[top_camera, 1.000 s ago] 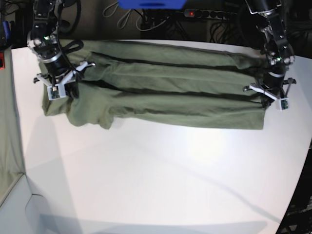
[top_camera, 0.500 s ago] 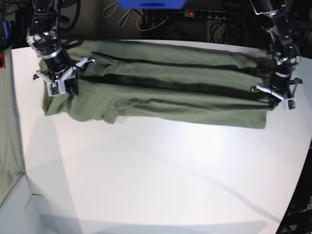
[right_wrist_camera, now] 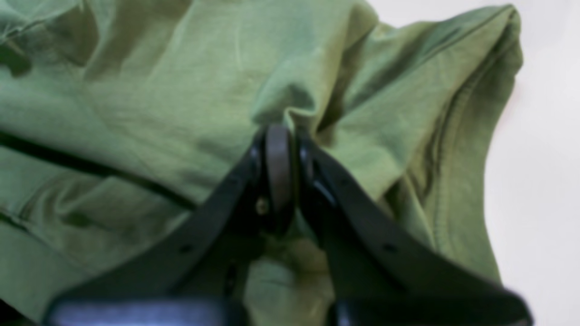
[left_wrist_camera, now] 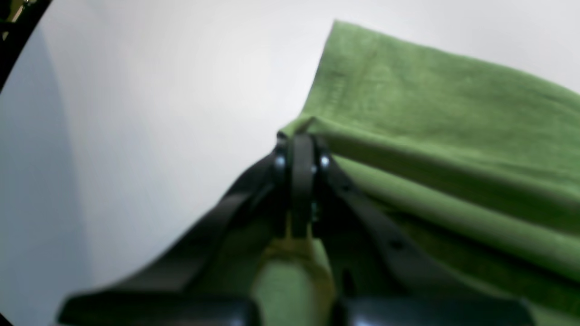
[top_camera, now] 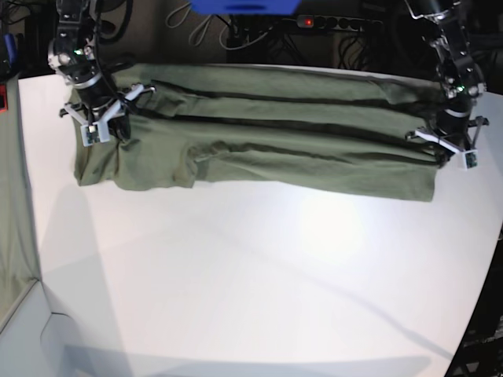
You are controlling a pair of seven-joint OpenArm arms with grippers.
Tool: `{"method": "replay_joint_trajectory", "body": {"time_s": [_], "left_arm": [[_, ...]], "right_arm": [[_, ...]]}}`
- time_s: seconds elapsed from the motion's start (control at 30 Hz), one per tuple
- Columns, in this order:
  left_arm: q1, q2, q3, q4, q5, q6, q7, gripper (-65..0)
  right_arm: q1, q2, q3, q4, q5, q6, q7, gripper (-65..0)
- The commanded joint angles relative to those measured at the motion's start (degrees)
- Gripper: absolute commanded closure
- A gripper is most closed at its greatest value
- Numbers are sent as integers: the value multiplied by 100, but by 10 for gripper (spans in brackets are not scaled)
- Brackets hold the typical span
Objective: Layout the t-shirt on the table in an organized manner, then fold the t-shirt properly
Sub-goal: 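Hold the folded edge with both grippers and adjust it flat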
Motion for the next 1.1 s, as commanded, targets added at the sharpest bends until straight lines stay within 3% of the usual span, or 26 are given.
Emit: {"method": "replay_joint_trajectory", "body": {"time_s": [0.0,0.27,0.43,0.53,0.73,1.07], "left_arm": [[-46,-59,-31,79,-5,20,-146,0],[104,-59,-14,79,-23,20,-119,-9],[95,-77,-22,79,-31,20,417,-147],[95,-68,-31,79,-23,20,443,-224],[95,-68,-40,114,-31,20,505,-237],[104,-68,-58,158,-40,20,505,-242]], "right_arm": [[32,40,22,35,29,17,131,0],[32,40,13,-79,29,17,131,0],[32,40,-13,-79,29,17,113,0],[32,40,-13,-79,29,17,113,-65],[15,40,13,-35,29,17,122,-240],[32,40,22,-17,29,17,131,-264]]}}
